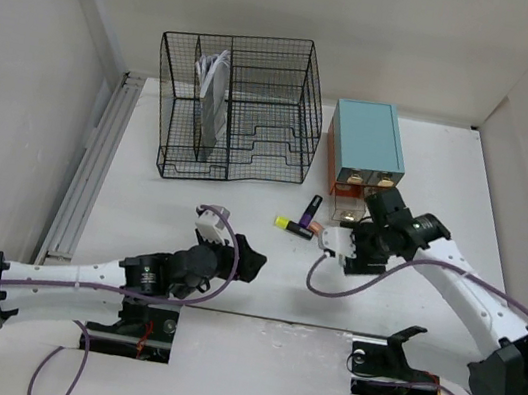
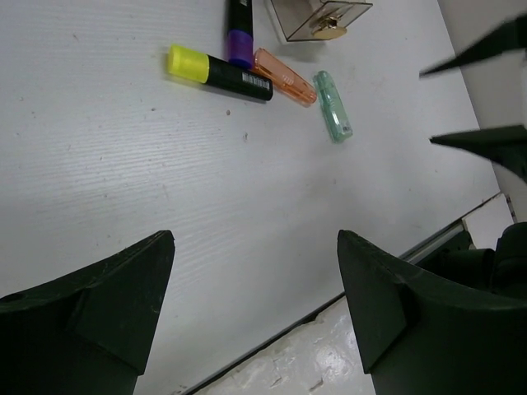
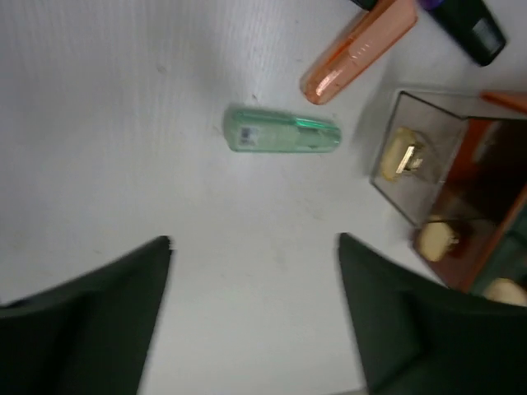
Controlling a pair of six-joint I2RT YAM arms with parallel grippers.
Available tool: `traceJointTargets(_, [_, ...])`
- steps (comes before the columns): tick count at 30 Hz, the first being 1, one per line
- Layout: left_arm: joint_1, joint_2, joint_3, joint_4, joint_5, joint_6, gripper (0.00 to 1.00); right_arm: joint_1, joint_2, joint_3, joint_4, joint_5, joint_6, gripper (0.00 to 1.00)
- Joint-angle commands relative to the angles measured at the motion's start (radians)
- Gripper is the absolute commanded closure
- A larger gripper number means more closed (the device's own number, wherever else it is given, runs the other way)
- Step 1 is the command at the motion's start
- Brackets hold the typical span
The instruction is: Organize the desk
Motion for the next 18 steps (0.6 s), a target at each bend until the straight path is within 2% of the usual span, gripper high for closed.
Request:
traceJointTargets(1, [-0.005, -0.023, -0.015, 0.040, -0.018, 0.011, 0.22, -0.029, -0.023, 0.018, -0.068, 0.020, -0.364, 0.01])
traceJointTargets(6, [-0.005, -0.023, -0.037, 0.053, 0.000, 0.002, 0.22, -0.029, -0.058, -0.029, 0.041, 0.019, -0.526, 0.00])
traceJointTargets(14, [-0.014, -0.044, -0.046, 0.053, 0.001, -0.008, 0.22, 0.037, -0.107, -0.136, 0.220, -0.003, -0.588, 0.00])
traceJointTargets(18, [-0.014, -0.054, -0.046, 0.053, 0.010, -0.017, 0.22, 0.057, -0.073, -0.146, 0.242, -0.023, -0.709, 0.14])
